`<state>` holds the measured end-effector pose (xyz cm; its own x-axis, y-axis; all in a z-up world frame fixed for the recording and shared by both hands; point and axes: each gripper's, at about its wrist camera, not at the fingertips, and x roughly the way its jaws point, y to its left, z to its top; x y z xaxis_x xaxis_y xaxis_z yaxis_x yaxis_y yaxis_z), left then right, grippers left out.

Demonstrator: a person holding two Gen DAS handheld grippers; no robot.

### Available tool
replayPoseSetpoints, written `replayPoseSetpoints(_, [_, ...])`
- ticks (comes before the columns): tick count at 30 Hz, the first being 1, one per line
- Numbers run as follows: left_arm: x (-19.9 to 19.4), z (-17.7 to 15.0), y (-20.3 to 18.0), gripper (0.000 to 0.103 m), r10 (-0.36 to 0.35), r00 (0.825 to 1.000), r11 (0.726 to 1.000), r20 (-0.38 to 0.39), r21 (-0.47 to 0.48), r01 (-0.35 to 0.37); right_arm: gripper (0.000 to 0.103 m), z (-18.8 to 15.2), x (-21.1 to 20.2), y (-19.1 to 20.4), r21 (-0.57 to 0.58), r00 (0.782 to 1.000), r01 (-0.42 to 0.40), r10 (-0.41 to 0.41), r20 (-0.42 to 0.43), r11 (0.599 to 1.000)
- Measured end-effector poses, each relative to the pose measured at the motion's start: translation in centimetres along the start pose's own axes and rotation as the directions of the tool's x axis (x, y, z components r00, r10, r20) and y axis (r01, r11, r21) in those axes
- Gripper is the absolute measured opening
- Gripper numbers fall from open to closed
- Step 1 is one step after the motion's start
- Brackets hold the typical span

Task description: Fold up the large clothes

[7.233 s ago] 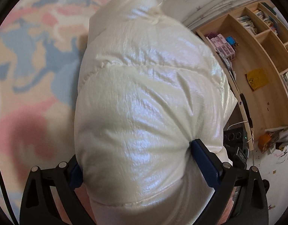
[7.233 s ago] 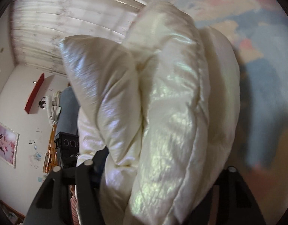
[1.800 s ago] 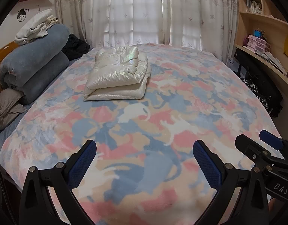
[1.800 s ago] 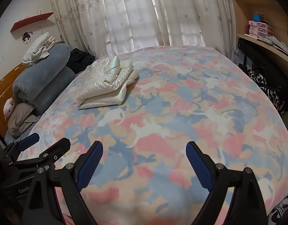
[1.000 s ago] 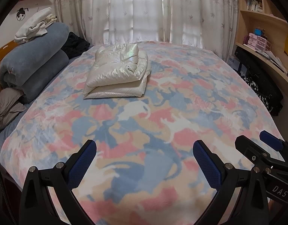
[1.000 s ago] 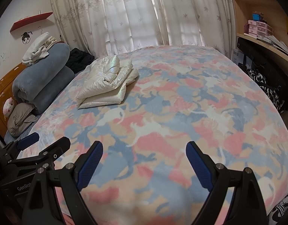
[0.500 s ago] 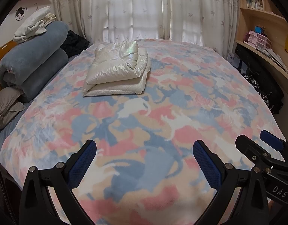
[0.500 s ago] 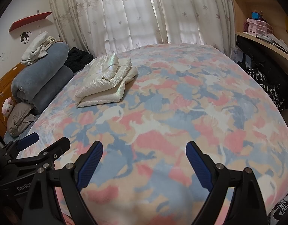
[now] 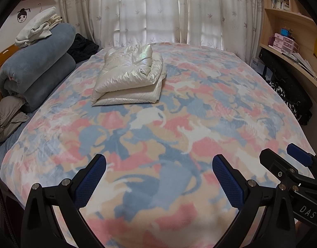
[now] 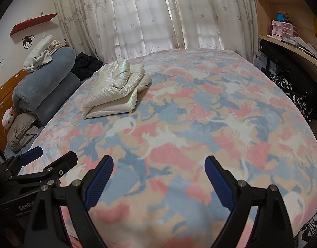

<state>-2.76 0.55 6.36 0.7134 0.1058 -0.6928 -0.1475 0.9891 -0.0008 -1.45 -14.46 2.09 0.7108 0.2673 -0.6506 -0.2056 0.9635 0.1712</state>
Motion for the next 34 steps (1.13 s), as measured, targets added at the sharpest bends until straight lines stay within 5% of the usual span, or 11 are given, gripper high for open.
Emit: replayPoseSetpoints(34, [0.05, -0.66, 0.74, 0.102, 0.003, 1.000, 1.000, -0.006, 0.001, -0.003, 0.091, -0.14, -0.05, 0.17, 0.001, 1.000, 0.000, 0.000, 0.000, 1.000])
